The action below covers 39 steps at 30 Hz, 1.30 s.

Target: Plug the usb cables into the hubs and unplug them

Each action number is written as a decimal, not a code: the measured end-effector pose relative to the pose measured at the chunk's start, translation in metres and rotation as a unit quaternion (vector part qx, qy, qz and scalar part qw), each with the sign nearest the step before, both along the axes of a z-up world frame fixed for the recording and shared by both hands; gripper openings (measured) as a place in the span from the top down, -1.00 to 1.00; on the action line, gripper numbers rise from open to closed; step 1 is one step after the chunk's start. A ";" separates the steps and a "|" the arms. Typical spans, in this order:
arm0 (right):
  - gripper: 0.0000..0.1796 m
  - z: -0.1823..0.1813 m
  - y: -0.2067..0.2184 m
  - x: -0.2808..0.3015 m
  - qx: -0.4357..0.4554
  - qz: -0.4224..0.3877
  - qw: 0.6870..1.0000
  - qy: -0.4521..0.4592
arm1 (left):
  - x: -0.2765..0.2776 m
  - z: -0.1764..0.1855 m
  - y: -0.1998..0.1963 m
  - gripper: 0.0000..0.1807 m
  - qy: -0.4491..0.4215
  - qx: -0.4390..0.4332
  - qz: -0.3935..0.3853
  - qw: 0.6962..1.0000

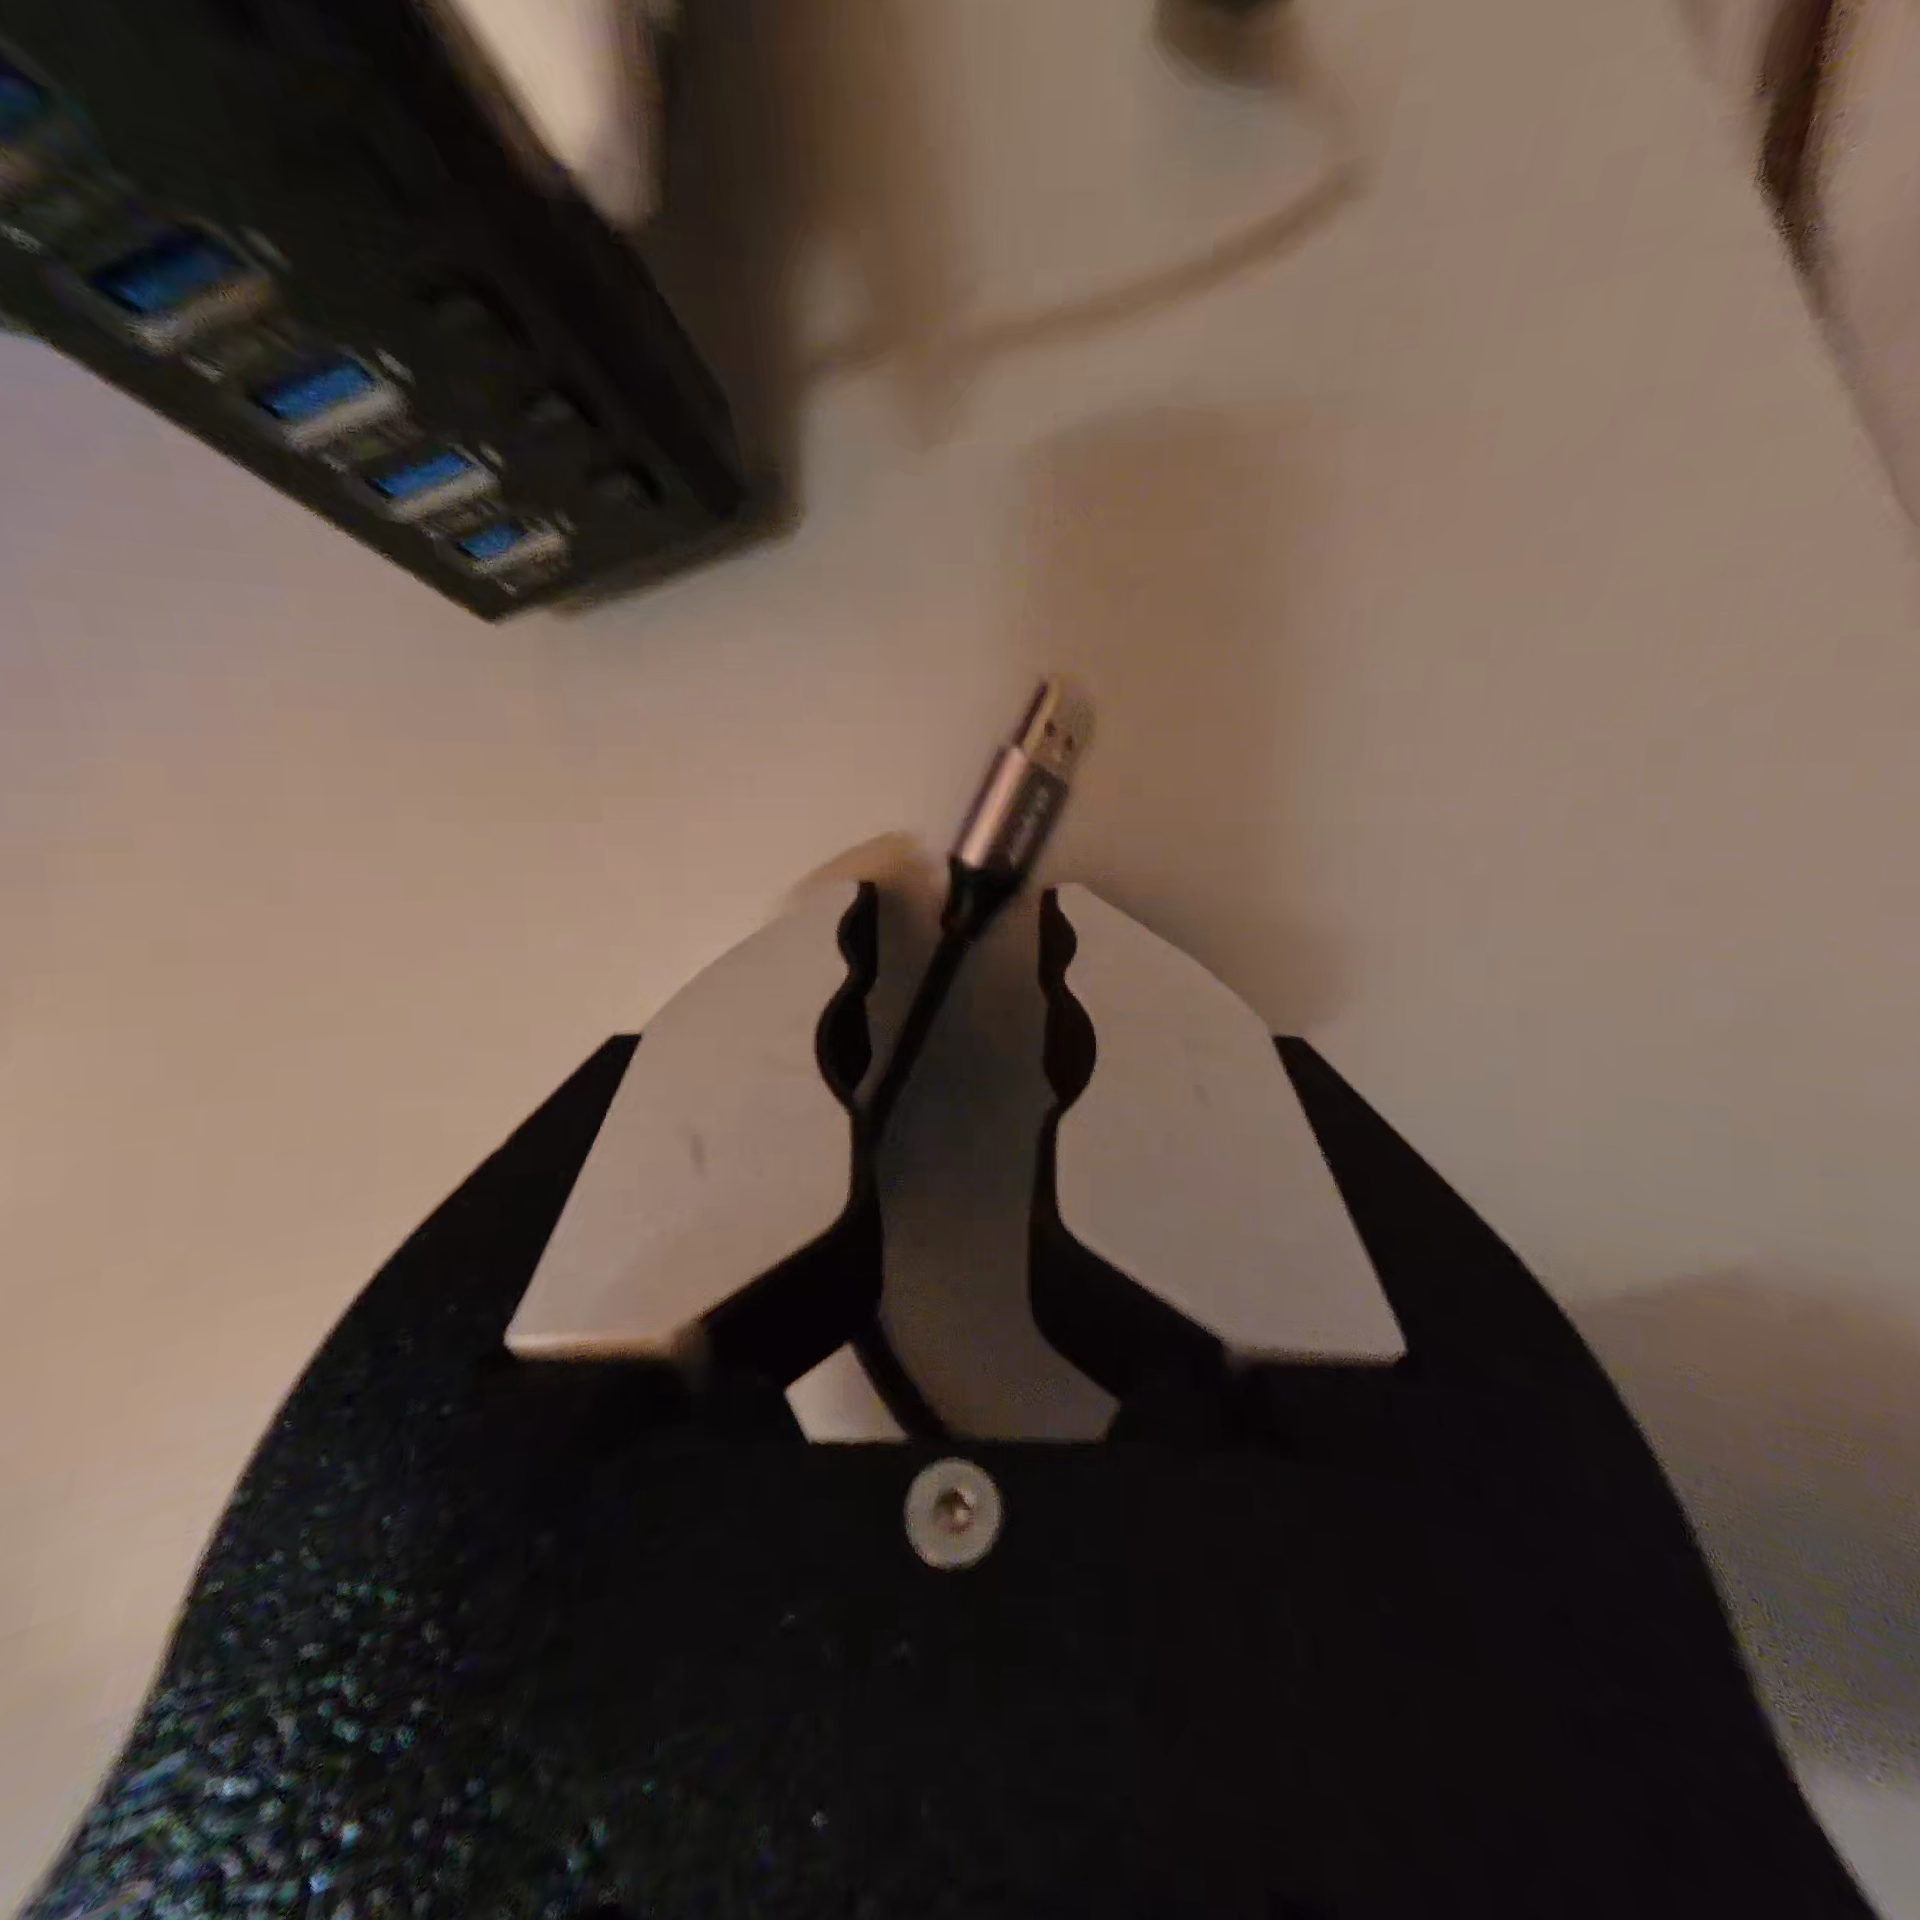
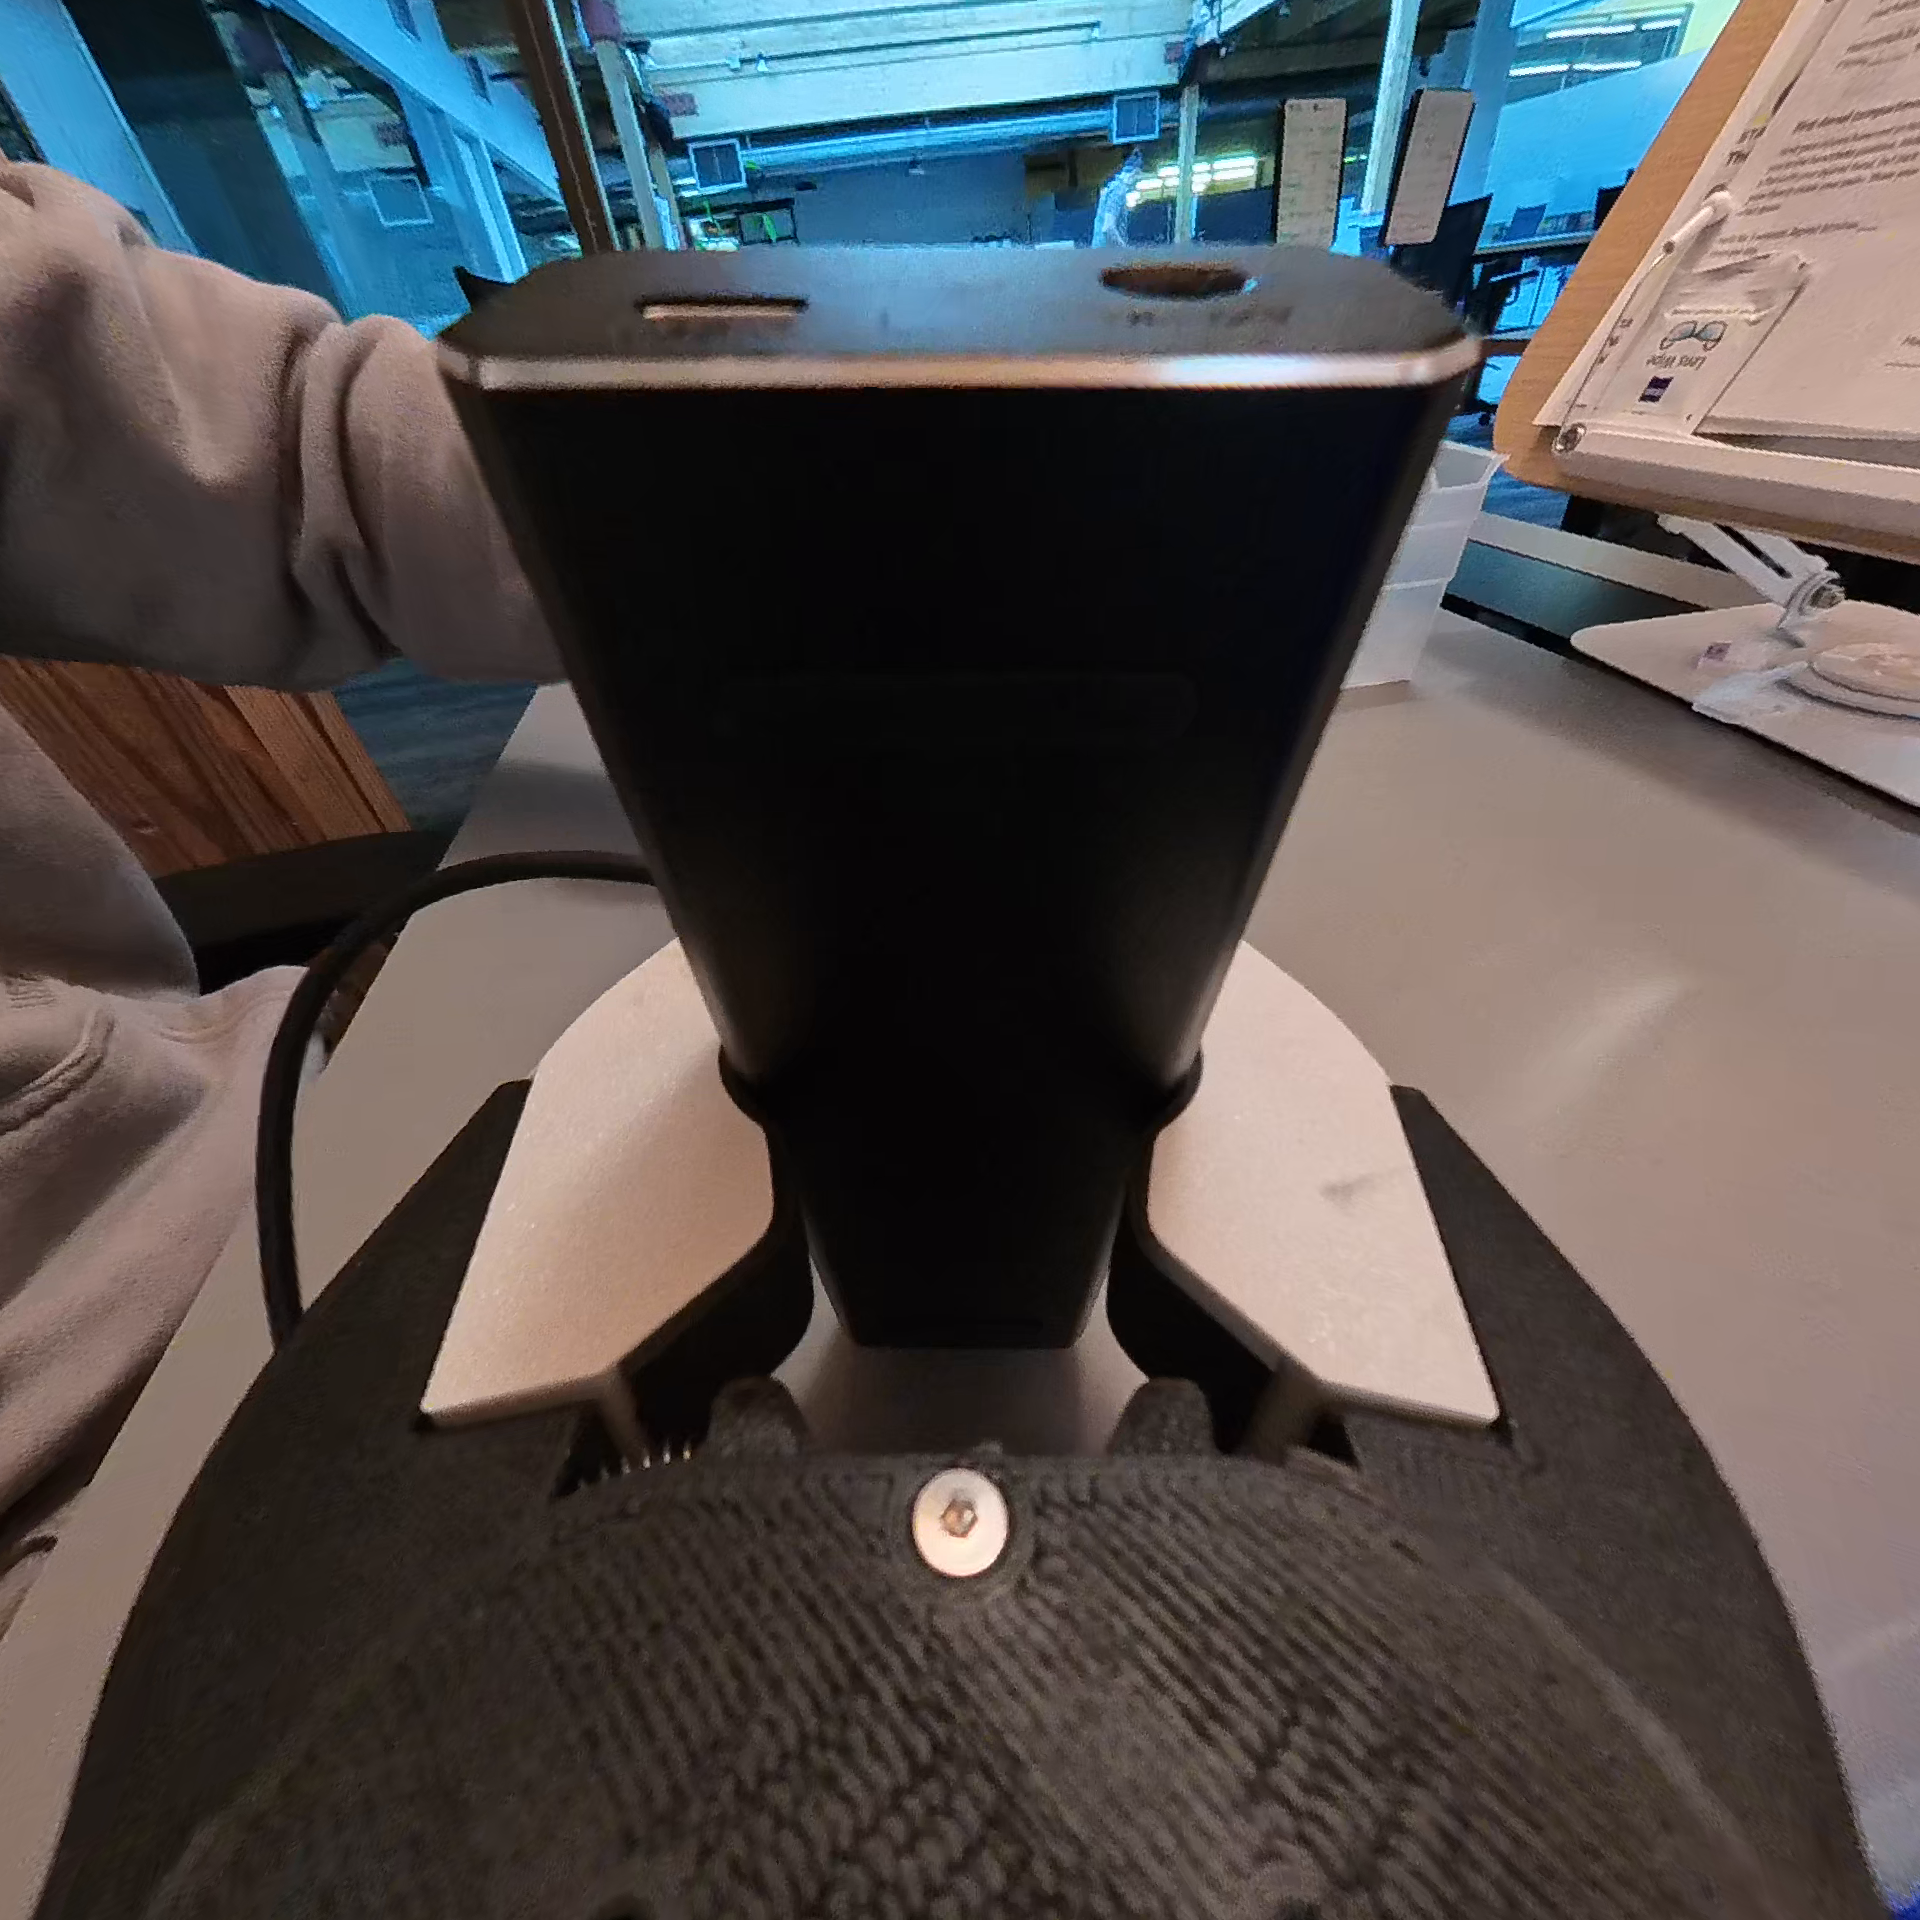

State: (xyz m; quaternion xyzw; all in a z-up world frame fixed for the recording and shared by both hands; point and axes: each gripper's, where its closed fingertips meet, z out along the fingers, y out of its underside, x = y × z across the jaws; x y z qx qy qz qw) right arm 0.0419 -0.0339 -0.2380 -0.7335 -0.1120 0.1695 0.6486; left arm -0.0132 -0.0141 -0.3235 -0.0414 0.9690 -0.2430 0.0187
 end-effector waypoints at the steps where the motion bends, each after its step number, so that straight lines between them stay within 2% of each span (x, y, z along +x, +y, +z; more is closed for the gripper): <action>1: 0.20 0.000 0.000 0.000 0.000 0.001 1.000 0.000 | 0.003 0.002 -0.004 0.72 0.004 -0.024 -0.002 1.000; 3: 0.20 0.000 0.000 0.000 0.000 0.003 1.000 0.001 | 0.001 -0.003 -0.004 0.84 0.033 -0.034 -0.008 0.999; 7: 0.20 0.000 0.000 -0.001 0.000 0.003 1.000 -0.002 | 0.003 -0.003 -0.004 0.85 0.019 -0.061 -0.006 0.998; 12: 0.20 -0.002 0.001 0.000 -0.008 0.000 1.000 -0.001 | 0.021 0.001 0.006 0.87 -0.128 -0.011 0.005 0.992; 15: 0.20 0.000 0.001 0.001 -0.002 -0.002 1.000 0.002 | 0.040 0.016 0.019 0.87 -0.238 0.028 0.049 0.970; 17: 0.20 -0.001 0.001 0.002 -0.005 -0.005 1.000 0.000 | 0.055 0.036 0.032 0.87 -0.339 0.067 0.078 0.935; 18: 0.20 -0.002 0.002 0.002 -0.008 -0.007 1.000 0.000 | 0.061 0.049 0.039 0.87 -0.398 0.102 0.082 0.908; 19: 0.20 -0.003 0.003 0.002 -0.010 -0.008 1.000 0.000 | 0.066 0.063 0.043 0.88 -0.460 0.140 0.084 0.873; 21: 0.20 -0.003 0.003 0.003 -0.014 -0.009 1.000 0.004 | 0.072 0.095 0.046 0.91 -0.581 0.224 0.083 0.778; 23: 0.20 0.000 0.003 0.002 -0.007 -0.001 1.000 0.023 | 0.070 0.114 0.036 0.91 -0.654 0.275 0.065 0.702; 24: 0.20 0.003 0.003 0.000 0.000 0.008 0.999 0.037 | 0.068 0.118 0.027 0.91 -0.673 0.282 0.056 0.681; 27: 0.20 0.006 0.001 -0.006 0.010 0.029 0.998 0.050 | 0.067 0.113 0.004 0.91 -0.699 0.284 0.020 0.656; 28: 0.20 0.007 0.000 -0.008 0.013 0.036 0.998 0.050 | 0.067 0.113 0.000 0.91 -0.703 0.283 0.018 0.652; 30: 0.20 0.010 -0.004 -0.012 0.025 0.053 0.997 0.048 | 0.062 0.113 -0.004 0.91 -0.702 0.258 0.014 0.663; 35: 0.20 0.011 -0.011 -0.024 0.036 0.095 0.994 0.032 | 0.051 0.126 -0.011 0.92 -0.669 0.163 0.030 0.724; 39: 0.19 0.006 -0.009 -0.032 0.020 0.110 0.994 0.013 | 0.045 0.132 -0.015 0.92 -0.648 0.153 0.006 0.746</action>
